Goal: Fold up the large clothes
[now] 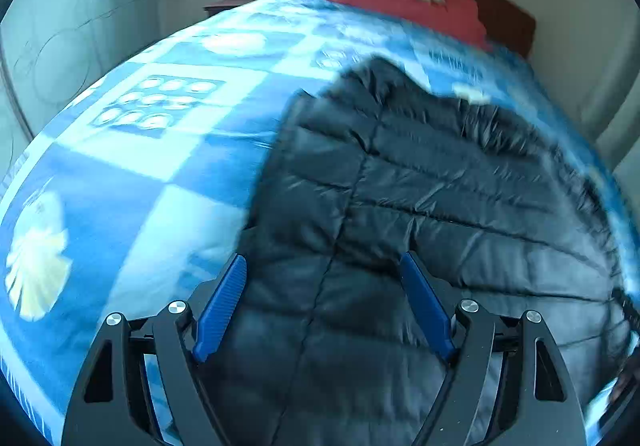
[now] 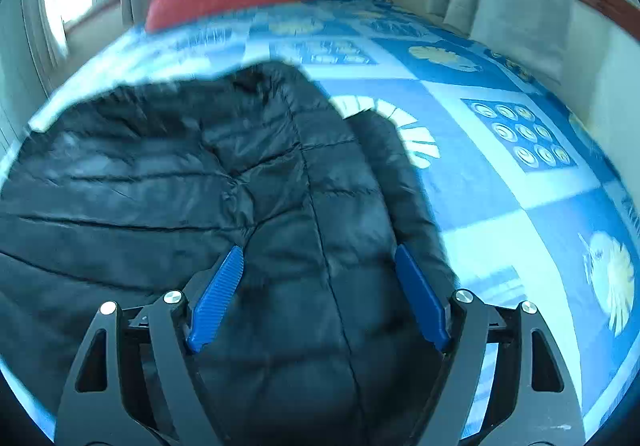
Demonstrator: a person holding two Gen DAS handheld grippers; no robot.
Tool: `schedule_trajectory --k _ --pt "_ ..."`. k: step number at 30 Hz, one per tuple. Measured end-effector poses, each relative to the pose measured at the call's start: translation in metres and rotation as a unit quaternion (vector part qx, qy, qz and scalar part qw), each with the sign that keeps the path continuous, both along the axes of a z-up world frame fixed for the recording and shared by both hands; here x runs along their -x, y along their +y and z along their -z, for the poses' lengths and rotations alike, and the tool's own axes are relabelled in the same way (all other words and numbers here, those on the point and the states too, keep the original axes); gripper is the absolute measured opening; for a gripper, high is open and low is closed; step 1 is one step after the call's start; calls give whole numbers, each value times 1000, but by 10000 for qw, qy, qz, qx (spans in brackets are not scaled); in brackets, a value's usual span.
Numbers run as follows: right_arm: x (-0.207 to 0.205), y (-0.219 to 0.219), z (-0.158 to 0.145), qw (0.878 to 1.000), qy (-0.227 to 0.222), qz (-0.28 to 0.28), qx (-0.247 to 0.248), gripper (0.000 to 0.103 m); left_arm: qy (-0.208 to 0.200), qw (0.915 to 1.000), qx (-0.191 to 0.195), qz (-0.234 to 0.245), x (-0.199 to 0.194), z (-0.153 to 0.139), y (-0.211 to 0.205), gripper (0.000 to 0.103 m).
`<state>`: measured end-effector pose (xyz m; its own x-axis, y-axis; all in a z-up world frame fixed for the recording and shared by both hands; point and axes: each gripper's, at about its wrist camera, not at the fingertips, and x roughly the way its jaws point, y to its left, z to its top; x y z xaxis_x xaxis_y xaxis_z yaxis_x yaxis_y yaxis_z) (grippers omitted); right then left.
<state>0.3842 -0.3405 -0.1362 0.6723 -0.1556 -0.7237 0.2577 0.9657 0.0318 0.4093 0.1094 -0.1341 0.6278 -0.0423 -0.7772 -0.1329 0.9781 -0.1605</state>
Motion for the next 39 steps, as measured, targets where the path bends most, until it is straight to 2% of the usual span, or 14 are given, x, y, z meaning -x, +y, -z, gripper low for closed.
schedule_trajectory --k 3,6,9,11,14,15,16,17,18,19,20,23,27,39 --pt "35 -16 -2 9995 -86 146 -274 88 -87 9978 427 -505 42 -9 29 78" --pt "54 -31 12 9969 43 226 -756 88 191 9914 865 -965 74 6 47 85" --pt "60 -40 28 9909 136 376 -1284 90 285 9829 1588 -885 82 25 53 85" --pt "58 -42 37 9859 157 512 -1585 92 273 9780 1830 -962 82 31 53 89" --pt "55 -31 38 9872 105 477 -1520 92 99 9767 1931 -926 73 29 49 89" --pt "55 -29 38 9879 93 451 -1479 88 57 9767 1955 -878 69 28 47 89" --pt "56 -25 38 9891 73 421 -1412 81 29 9773 1971 -779 65 29 42 80" --pt "55 -23 37 9895 48 374 -1398 76 32 9778 1980 -685 62 30 39 65" --pt "56 -21 37 9890 27 312 -1444 65 20 9788 1939 -661 60 32 35 61" --pt "58 -19 36 9884 9 285 -1490 56 -30 9787 1952 -631 62 32 35 49" --pt "59 -18 34 9883 -23 250 -1503 52 -124 9779 2004 -580 63 31 32 40" --pt "66 -13 27 9895 -115 136 -1436 37 -309 9794 1932 -498 72 22 27 27" --pt "83 -11 20 9874 -184 48 -1574 30 -412 9814 1818 -464 88 13 29 23" --pt "168 2 18 9844 -44 -189 -1747 29 -250 9825 1802 -407 177 6 49 23"
